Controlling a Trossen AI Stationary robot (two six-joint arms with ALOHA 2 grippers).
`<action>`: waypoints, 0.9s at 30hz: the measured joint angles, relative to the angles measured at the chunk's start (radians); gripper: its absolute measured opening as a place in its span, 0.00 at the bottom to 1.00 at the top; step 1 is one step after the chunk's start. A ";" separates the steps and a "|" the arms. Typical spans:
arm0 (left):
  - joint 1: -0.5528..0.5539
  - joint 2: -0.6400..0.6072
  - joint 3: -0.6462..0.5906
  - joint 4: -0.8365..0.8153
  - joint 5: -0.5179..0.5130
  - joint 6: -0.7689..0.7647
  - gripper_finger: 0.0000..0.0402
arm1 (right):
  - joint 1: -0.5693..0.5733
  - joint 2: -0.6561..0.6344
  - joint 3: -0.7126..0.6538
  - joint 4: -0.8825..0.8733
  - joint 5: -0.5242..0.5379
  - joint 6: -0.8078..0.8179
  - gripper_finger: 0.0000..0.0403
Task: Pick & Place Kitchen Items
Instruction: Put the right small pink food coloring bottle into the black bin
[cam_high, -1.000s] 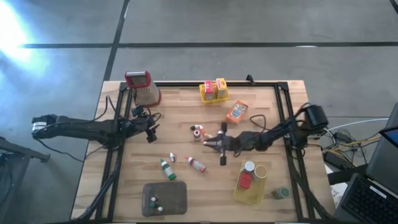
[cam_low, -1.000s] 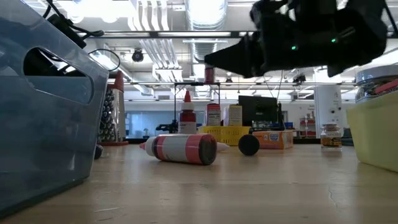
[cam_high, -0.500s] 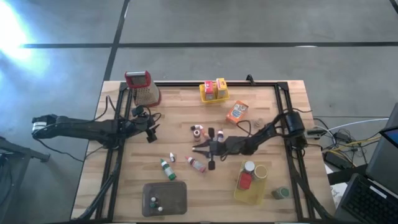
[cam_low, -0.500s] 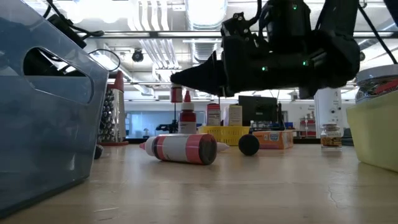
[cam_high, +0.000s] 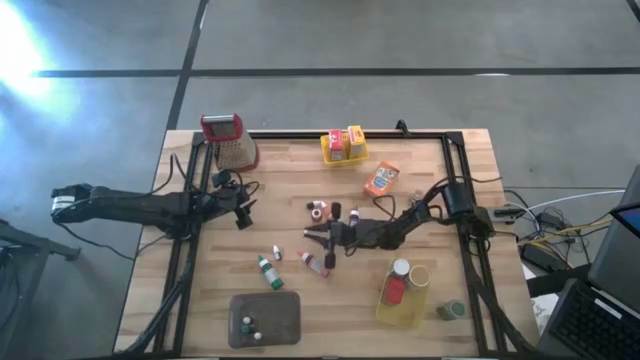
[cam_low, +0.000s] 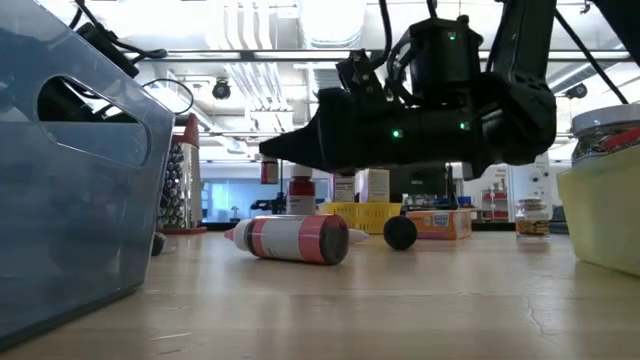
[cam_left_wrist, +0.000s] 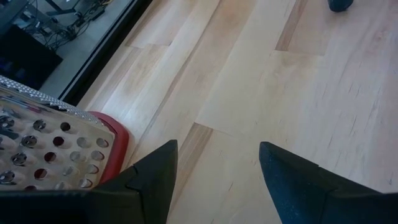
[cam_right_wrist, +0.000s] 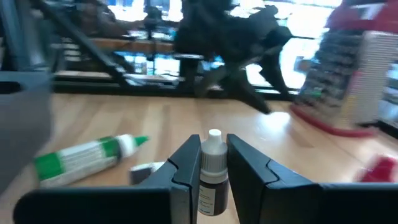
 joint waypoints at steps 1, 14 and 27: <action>0.000 0.000 0.000 0.000 0.000 0.000 0.58 | -0.001 0.000 0.000 0.000 0.015 -0.002 0.14; 0.000 0.000 0.000 0.000 0.000 0.000 0.58 | -0.005 0.019 0.000 0.000 0.015 0.040 0.15; 0.000 0.000 0.000 0.000 0.000 0.000 0.58 | -0.007 0.145 0.083 0.020 -0.011 0.101 0.15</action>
